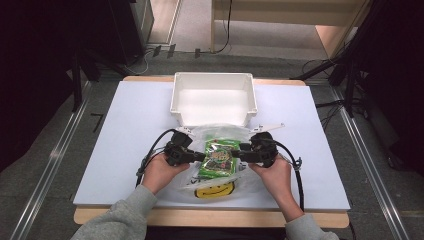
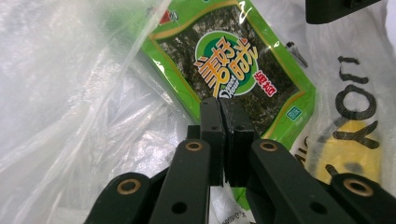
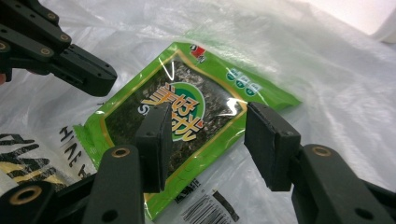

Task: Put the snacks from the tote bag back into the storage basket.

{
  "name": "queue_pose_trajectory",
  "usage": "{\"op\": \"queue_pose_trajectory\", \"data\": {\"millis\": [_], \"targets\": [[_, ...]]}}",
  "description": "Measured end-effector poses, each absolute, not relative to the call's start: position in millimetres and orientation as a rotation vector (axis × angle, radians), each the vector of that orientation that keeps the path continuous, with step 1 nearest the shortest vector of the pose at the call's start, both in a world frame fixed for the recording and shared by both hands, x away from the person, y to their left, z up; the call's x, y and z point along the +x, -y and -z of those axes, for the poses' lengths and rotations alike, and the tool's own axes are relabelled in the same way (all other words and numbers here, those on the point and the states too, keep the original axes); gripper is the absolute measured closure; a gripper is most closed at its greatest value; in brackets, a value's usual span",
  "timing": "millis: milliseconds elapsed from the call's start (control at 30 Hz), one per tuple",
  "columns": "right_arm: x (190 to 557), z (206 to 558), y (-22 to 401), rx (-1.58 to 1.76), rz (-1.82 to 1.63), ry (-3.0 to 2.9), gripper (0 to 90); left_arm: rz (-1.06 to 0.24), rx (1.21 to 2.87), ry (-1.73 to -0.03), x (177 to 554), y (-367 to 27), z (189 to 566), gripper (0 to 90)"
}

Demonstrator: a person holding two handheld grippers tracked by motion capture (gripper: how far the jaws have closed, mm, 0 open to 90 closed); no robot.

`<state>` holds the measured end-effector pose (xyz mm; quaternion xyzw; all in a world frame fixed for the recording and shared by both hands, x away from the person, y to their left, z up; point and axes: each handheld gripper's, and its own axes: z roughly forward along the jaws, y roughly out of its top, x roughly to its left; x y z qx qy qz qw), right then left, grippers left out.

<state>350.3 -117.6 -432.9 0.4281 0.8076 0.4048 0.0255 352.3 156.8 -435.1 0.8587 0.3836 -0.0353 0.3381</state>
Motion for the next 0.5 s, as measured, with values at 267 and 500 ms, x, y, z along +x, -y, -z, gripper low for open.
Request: {"op": "queue_pose_trajectory", "data": {"millis": [267,500], "targets": [[349.0,436.1,112.1,1.304,-1.232,-2.52,53.3,0.103,2.244,-1.002,353.9,-156.0,439.8,89.1],[348.6,437.0,109.1,1.304,-1.228,-2.525,53.3,0.121,2.24,-1.02,356.1,-158.2,441.6,89.1]]}}
